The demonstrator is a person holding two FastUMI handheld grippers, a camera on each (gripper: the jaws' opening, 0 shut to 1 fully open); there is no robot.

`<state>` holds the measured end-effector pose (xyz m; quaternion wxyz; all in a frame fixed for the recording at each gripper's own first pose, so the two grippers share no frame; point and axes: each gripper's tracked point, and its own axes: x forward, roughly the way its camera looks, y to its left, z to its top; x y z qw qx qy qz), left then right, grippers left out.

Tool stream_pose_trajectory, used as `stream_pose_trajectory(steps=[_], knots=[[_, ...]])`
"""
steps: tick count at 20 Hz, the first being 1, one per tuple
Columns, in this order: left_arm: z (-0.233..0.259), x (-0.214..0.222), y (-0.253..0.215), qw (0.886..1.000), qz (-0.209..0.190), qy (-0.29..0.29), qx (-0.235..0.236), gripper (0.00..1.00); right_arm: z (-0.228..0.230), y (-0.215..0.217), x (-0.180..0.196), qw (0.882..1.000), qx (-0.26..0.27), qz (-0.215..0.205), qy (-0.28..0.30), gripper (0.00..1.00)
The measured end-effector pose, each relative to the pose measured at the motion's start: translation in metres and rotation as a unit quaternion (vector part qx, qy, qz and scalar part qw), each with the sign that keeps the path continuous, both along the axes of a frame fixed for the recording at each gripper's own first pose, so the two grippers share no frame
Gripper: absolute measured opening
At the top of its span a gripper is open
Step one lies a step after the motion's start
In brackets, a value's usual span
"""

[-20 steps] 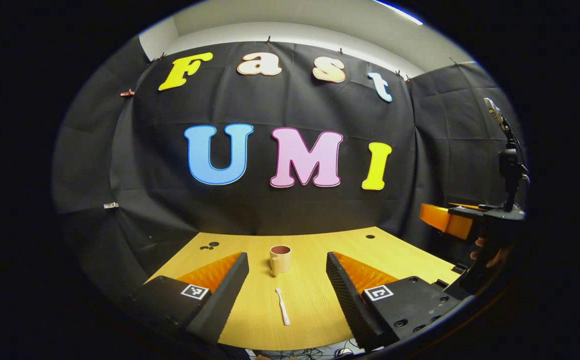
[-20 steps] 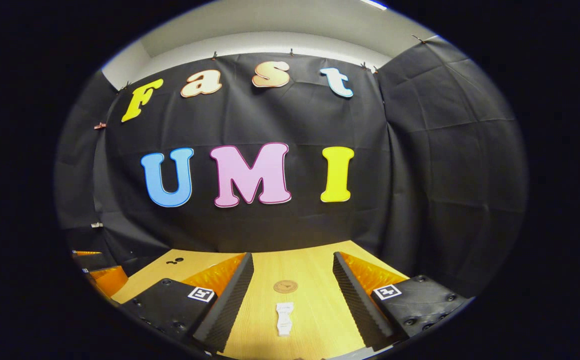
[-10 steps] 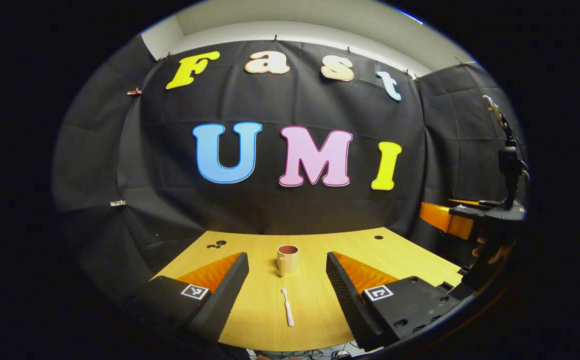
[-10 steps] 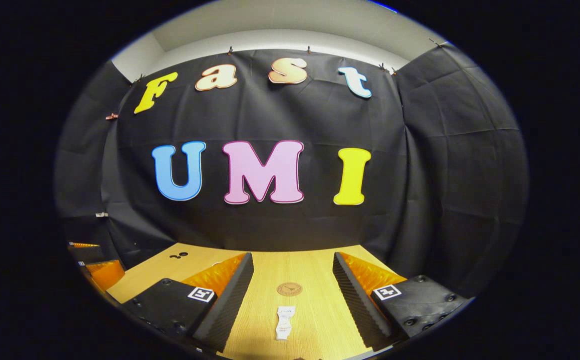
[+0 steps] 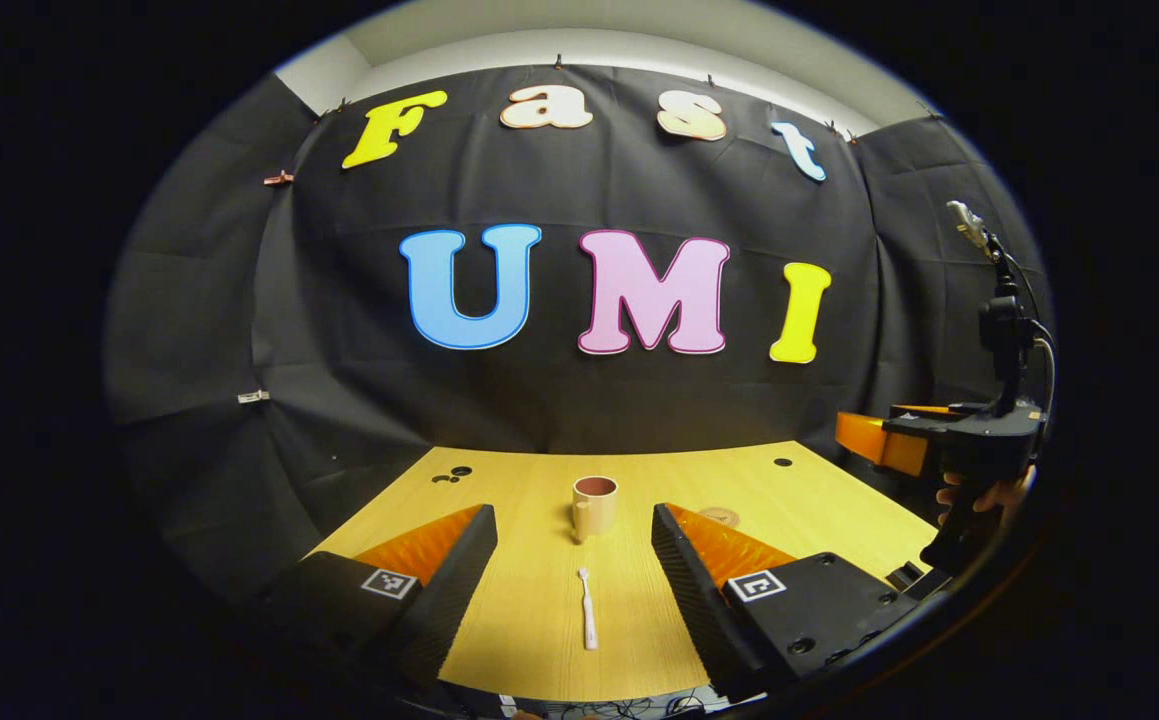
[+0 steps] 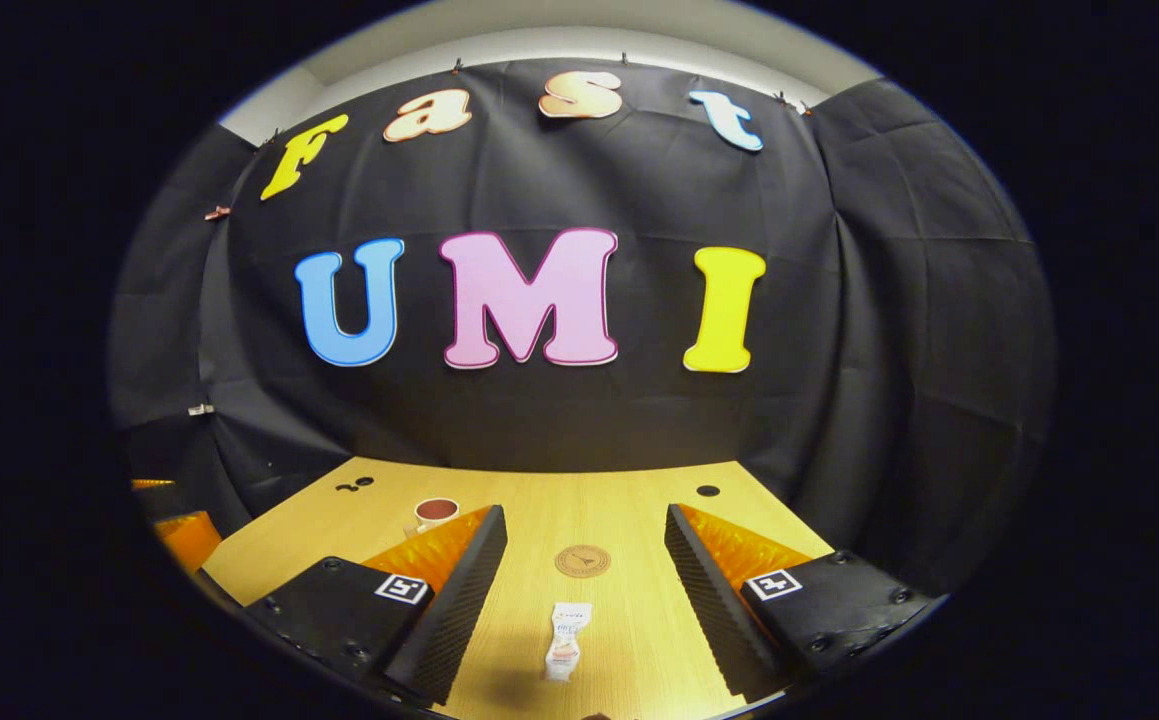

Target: Put the toothbrush and toothpaste on the desktop into the cup, then pick up the cup and place it on the coaster on the desktop.

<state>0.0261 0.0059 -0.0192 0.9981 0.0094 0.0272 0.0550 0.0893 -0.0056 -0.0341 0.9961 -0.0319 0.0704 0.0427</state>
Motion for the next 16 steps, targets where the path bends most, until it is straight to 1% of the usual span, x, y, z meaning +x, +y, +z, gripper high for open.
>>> stream_pose_trajectory(steps=[3,5,7,9,11,13,16], knots=[[-0.009,0.005,0.0,1.0,0.018,0.011,0.001,0.97,-0.027,0.001,0.02,0.999,-0.003,0.004,0.042,0.98],[-0.015,0.005,0.003,0.999,0.033,0.022,-0.001,0.97,-0.049,-0.002,0.035,0.997,-0.022,-0.002,0.073,0.98],[-0.021,0.006,0.007,0.998,0.05,0.031,-0.002,0.97,-0.076,0.0,0.047,0.994,-0.036,0.001,0.105,0.98],[-0.031,0.005,0.013,0.996,0.071,0.047,-0.004,0.96,-0.103,0.006,0.057,0.989,-0.038,0.01,0.141,0.98],[-0.043,0.004,0.016,0.994,0.089,0.066,-0.012,0.97,-0.126,0.008,0.063,0.986,-0.037,0.017,0.162,0.98],[-0.052,0.002,0.019,0.991,0.106,0.083,-0.019,0.97,-0.159,0.01,0.07,0.979,-0.039,0.02,0.201,0.96],[-0.064,0.0,0.016,0.986,0.122,0.107,-0.027,0.97,-0.202,0.012,0.075,0.965,-0.036,0.023,0.259,0.96]])
